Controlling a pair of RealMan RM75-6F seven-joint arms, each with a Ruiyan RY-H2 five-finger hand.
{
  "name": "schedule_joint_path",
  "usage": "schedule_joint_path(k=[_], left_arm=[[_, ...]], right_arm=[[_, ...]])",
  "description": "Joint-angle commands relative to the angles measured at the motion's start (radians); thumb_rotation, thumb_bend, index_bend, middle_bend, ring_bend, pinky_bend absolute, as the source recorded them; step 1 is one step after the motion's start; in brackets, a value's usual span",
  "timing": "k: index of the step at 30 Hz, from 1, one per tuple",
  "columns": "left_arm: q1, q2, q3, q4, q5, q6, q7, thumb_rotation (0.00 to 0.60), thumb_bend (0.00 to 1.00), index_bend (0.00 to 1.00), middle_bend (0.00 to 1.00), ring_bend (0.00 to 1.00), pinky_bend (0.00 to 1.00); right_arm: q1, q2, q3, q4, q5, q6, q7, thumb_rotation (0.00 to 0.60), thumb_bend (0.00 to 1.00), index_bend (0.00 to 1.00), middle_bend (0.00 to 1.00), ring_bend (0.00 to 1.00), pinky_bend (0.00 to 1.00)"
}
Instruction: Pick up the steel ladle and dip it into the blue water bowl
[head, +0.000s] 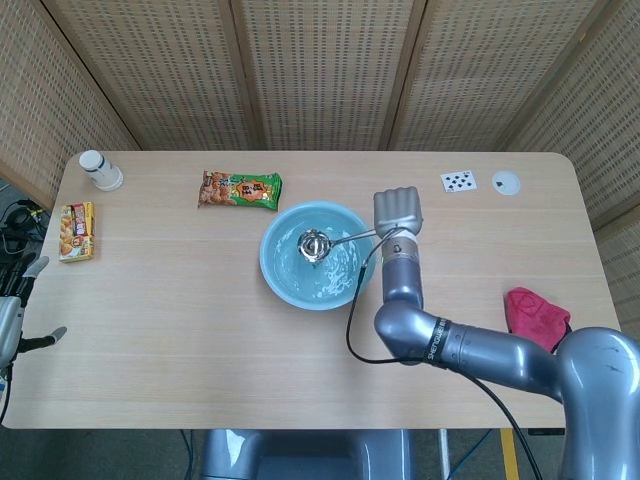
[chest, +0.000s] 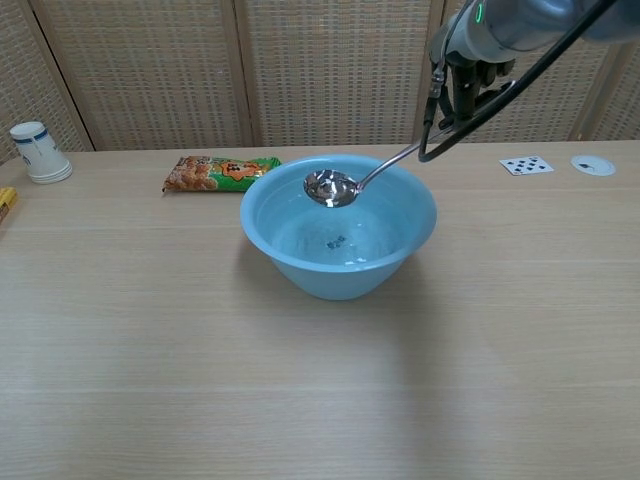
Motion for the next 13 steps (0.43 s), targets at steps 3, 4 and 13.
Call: schedule_joint_path(k=[3, 4, 13], left_arm=[[-0.001, -0.001, 0.000, 0.002, -0.001, -0.001, 0.002, 0.600, 0.00, 0.00, 0.00, 0.00, 0.00], [-0.001, -0.001, 0.000, 0.002, -0.001, -0.001, 0.002, 0.600, 0.00, 0.00, 0.00, 0.00, 0.00], [-0.004, -0.002, 0.000, 0.005, -0.003, -0.008, 0.001, 0.600, 0.00, 0.00, 0.00, 0.00, 0.00]], right_arm=[[0.011, 0.027, 0.000, -0.022, 0.023, 0.021, -0.012, 0.600, 0.89, 0.77, 1.00, 1.00, 1.00], [0.013, 0.035, 0.001, -0.028, 0.031, 0.026, -0.015, 0.600, 0.89, 0.77, 1.00, 1.00, 1.00], [0.024, 0.087, 0.014, -0.067, 0.080, 0.057, -0.031, 0.600, 0.89, 0.77, 1.00, 1.00, 1.00]])
